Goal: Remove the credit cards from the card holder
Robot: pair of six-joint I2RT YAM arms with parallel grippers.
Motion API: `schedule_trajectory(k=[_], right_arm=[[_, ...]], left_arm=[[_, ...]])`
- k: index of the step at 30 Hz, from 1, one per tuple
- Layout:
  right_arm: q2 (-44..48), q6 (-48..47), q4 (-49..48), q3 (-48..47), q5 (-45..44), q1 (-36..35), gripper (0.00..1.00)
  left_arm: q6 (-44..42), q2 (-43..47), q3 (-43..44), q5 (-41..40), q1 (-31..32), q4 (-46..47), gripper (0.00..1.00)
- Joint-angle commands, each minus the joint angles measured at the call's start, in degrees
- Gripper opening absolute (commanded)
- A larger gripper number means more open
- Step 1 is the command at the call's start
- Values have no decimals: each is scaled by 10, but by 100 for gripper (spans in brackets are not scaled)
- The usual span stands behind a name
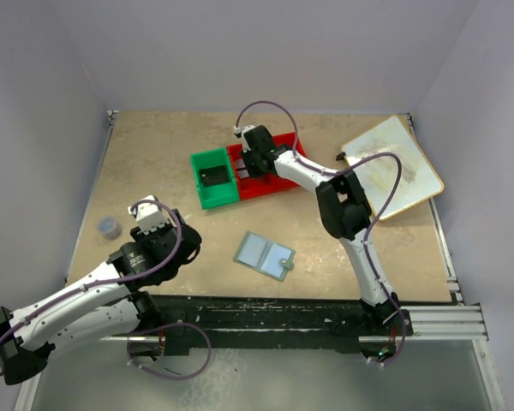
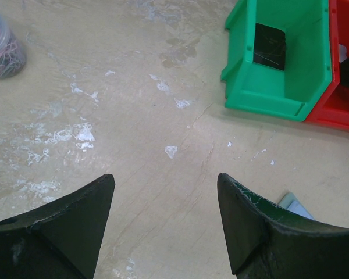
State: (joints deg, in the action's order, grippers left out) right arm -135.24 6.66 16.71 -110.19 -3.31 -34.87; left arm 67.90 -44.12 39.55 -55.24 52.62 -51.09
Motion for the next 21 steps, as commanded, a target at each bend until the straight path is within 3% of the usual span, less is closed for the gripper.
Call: schedule_trajectory(k=[1, 21], right_arm=[[-19, 32, -13, -28, -20, 0, 7], [-73, 81, 2, -93, -74, -25, 12]], left_arm=[[-4, 6, 7, -5, -1, 10, 69], [-10, -10, 5, -1, -1, 22, 69]])
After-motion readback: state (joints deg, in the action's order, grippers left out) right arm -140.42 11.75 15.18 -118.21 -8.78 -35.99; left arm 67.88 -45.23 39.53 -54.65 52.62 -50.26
